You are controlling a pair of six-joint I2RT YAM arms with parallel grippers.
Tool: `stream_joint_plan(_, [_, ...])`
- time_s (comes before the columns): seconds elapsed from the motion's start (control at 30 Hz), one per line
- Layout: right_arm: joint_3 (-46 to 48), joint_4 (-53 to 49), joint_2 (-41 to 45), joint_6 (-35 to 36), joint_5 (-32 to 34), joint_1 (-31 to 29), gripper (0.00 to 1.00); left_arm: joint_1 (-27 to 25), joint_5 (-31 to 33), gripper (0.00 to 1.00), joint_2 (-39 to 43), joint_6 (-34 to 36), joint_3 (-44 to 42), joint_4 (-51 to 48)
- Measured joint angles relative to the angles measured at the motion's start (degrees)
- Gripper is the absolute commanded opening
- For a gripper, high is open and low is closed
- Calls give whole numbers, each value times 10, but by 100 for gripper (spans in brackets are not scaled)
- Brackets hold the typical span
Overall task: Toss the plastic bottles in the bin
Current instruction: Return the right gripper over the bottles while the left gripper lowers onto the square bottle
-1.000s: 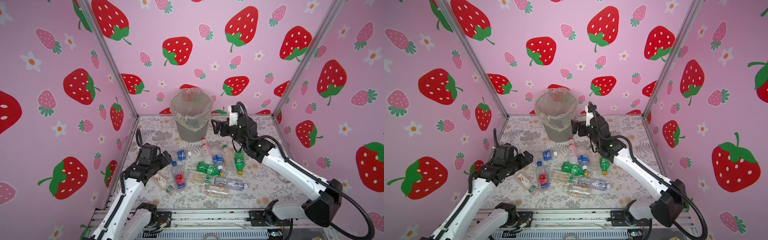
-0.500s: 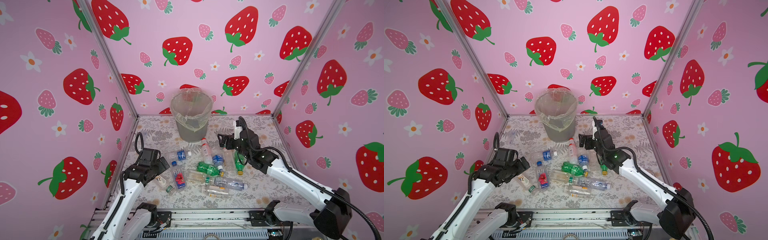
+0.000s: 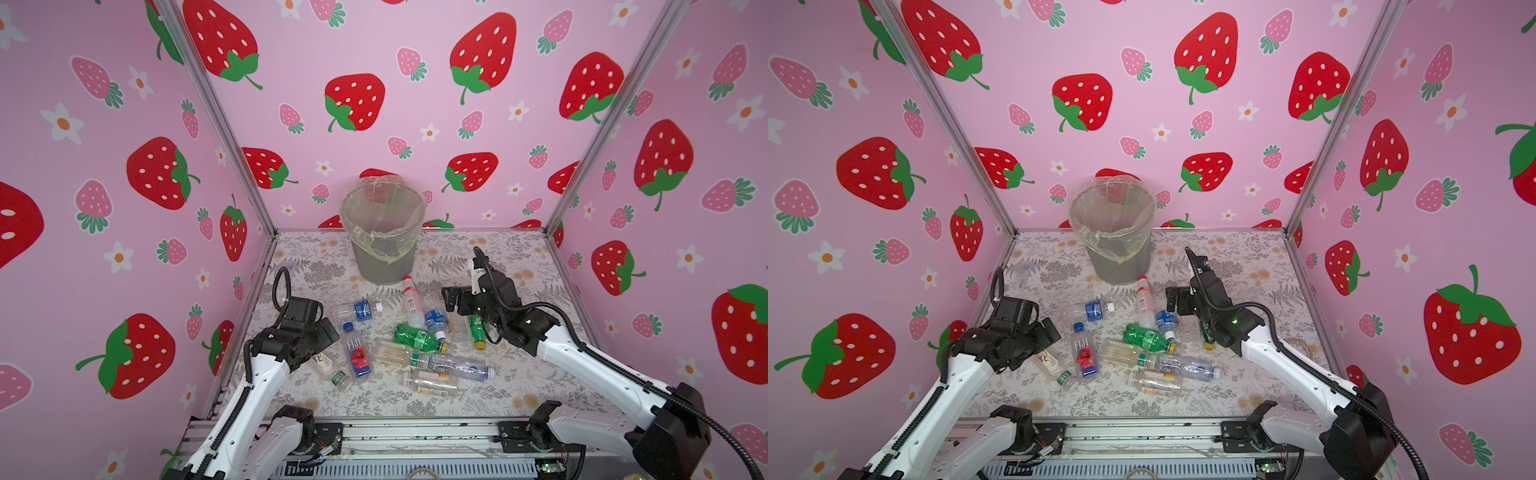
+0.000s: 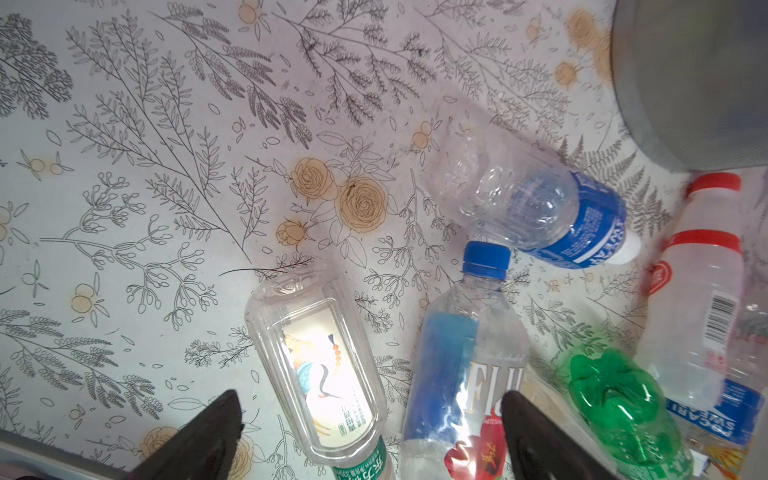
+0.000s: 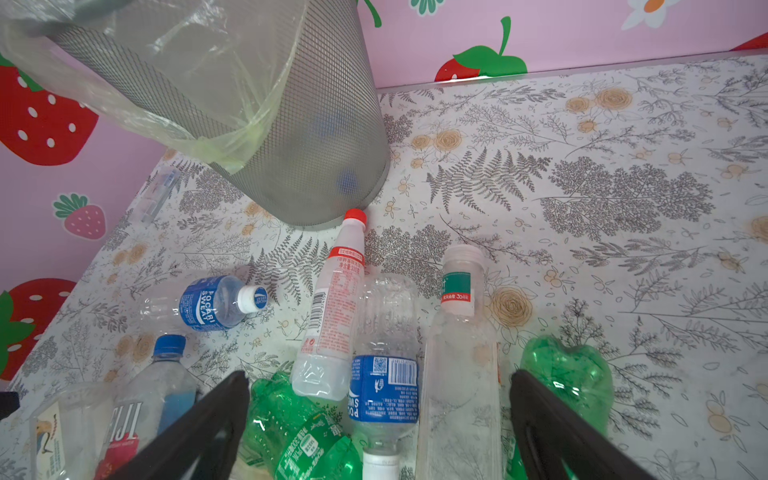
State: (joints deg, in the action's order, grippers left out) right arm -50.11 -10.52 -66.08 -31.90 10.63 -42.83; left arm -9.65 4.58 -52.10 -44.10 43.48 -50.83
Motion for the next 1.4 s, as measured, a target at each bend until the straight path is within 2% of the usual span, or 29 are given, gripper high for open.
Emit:
stream_joint_plan(0.6, [39,-11,57,-7,9,4,99,-10,33,99,3,-39,-74,35])
stream_joint_plan(1.4, [41,-12,55,-11,7,7,99,-19,56,98,-84,-40,-86,93])
